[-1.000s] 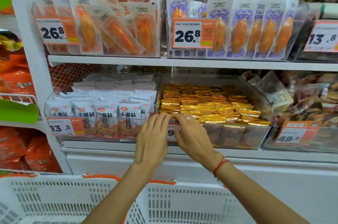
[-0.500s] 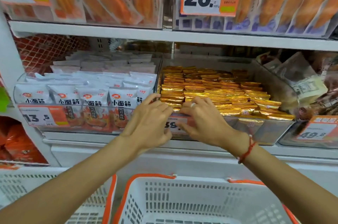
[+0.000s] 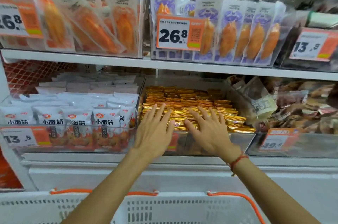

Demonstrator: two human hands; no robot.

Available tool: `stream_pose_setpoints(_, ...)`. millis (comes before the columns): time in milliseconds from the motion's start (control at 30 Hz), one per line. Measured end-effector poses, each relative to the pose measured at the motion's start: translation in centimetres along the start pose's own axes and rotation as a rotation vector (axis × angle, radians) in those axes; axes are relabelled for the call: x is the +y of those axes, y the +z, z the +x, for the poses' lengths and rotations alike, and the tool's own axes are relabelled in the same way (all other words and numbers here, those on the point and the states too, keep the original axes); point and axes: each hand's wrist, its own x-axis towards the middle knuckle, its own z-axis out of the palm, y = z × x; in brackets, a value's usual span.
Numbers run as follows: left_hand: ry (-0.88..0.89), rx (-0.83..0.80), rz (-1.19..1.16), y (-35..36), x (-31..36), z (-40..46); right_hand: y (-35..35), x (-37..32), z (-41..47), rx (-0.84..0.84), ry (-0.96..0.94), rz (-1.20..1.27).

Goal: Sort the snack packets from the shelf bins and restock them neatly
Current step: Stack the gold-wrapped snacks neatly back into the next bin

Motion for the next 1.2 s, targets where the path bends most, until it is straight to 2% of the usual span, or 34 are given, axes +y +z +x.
stream_pose_setpoints(100,-0.162,-0.259,0.089,0.0,0.2,3.4,-1.0,0.5,2.5,-0.367,0.059,-0.003)
stream_pose_setpoints(200,-0.149,-0.375,0.096,0.0,-0.6,3.7,-1.4,1.0,2.8,-0.504,0.014,-0.003)
stream_pose_setpoints(300,-0.161,-0.419,0.078,0.5,-0.7,3.6,-1.3,1.4,3.3,-0.568,0.006,0.014)
stream_pose_setpoints(567,-0.253,-0.53,0.306,-1.9,2.0,5.6,-1.5,1.6,4.0,-0.591,-0.024,0.032)
stream_pose_setpoints(600,-0.252,-0.494,0.298,-1.8,2.2,5.5,-2.0,2.1,3.6,-0.541,-0.065,0.087)
stream_pose_setpoints(667,-0.234,-0.338,0.201,-1.3,1.8,4.7,-3.0,3.8,1.9,-0.304,-0.165,0.22)
stream_pose_setpoints(733,-0.17,-0.143,0.133,-0.7,1.2,3.4,-3.4,6.2,-0.2,0.017,-0.188,0.151)
stream_pose_setpoints(767,-0.132,-0.073,0.112,-0.3,1.0,3.3,-3.4,7.2,-0.8,0.112,-0.165,0.071)
stream_pose_setpoints(800,-0.101,-0.05,0.086,-0.1,0.9,3.4,-3.3,8.0,-1.1,0.131,-0.132,0.024)
stream_pose_setpoints(867,-0.09,-0.111,0.066,0.3,1.2,4.5,-2.3,8.4,-0.4,0.036,-0.055,0.021)
stream_pose_setpoints(1000,-0.175,-0.315,0.158,1.4,1.2,6.7,-0.9,8.1,2.7,-0.182,0.101,0.027)
stream_pose_setpoints(1100,-0.175,-0.357,0.22,1.7,0.9,7.3,-1.1,8.6,4.0,-0.326,0.071,-0.088)
stream_pose_setpoints(1200,-0.161,-0.365,0.241,1.8,1.0,7.2,-1.0,8.8,4.2,-0.382,0.058,-0.104)
